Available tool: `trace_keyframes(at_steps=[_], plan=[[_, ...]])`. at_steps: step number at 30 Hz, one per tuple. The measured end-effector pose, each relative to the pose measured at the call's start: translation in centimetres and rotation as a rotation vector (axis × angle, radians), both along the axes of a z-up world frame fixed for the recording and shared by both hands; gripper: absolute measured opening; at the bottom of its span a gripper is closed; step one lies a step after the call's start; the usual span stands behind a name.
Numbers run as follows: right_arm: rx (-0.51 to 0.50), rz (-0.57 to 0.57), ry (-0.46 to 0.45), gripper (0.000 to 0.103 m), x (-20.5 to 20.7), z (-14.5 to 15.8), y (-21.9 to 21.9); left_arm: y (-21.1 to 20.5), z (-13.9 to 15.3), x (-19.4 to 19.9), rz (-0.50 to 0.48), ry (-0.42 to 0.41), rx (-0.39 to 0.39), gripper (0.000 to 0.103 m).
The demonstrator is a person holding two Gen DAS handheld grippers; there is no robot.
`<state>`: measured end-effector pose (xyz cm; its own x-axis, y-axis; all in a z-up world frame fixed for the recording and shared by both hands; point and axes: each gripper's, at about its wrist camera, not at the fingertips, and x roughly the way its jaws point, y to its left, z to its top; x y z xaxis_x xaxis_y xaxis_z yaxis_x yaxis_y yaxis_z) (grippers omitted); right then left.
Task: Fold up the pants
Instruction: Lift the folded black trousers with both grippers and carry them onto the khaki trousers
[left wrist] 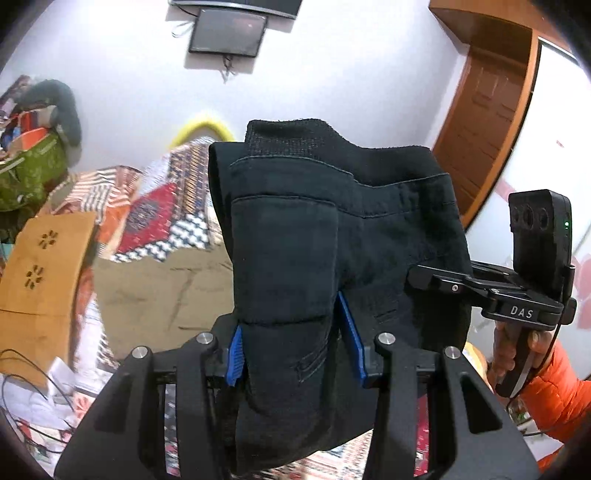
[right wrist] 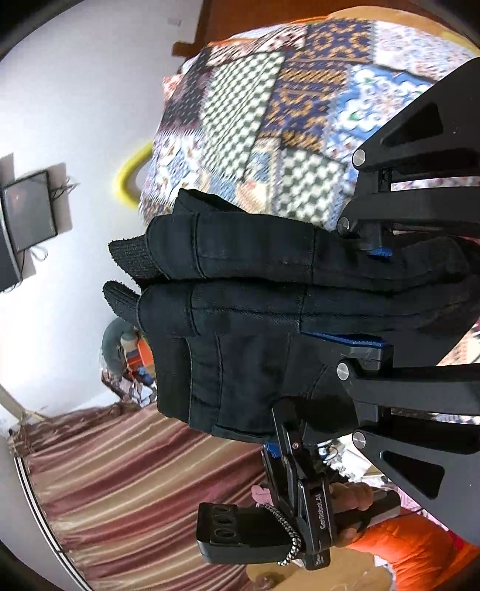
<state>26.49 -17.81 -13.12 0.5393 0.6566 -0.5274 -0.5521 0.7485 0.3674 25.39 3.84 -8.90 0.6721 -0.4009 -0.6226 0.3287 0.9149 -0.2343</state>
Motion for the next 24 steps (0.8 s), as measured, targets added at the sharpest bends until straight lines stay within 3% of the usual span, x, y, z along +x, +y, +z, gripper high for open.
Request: trace_keyframes(at_steps=[13, 18, 24], plan=[[0.015, 0.068, -0.005, 0.027, 6.9, -0.7, 6.5, 6.4, -0.7, 6.0, 0.09, -0.003, 0.024, 0.045], [0.021, 0.066, 0.031, 0.027, 9.8, -2.1, 7.9, 7.8, -2.4, 9.4, 0.103, 0.02, 0.035, 0.045], [0.002, 0.058, 0.108, 0.027, 13.4, -5.7, 9.8, 9.1, -6.8, 13.5, 0.126, 0.103, 0.032, 0.045]])
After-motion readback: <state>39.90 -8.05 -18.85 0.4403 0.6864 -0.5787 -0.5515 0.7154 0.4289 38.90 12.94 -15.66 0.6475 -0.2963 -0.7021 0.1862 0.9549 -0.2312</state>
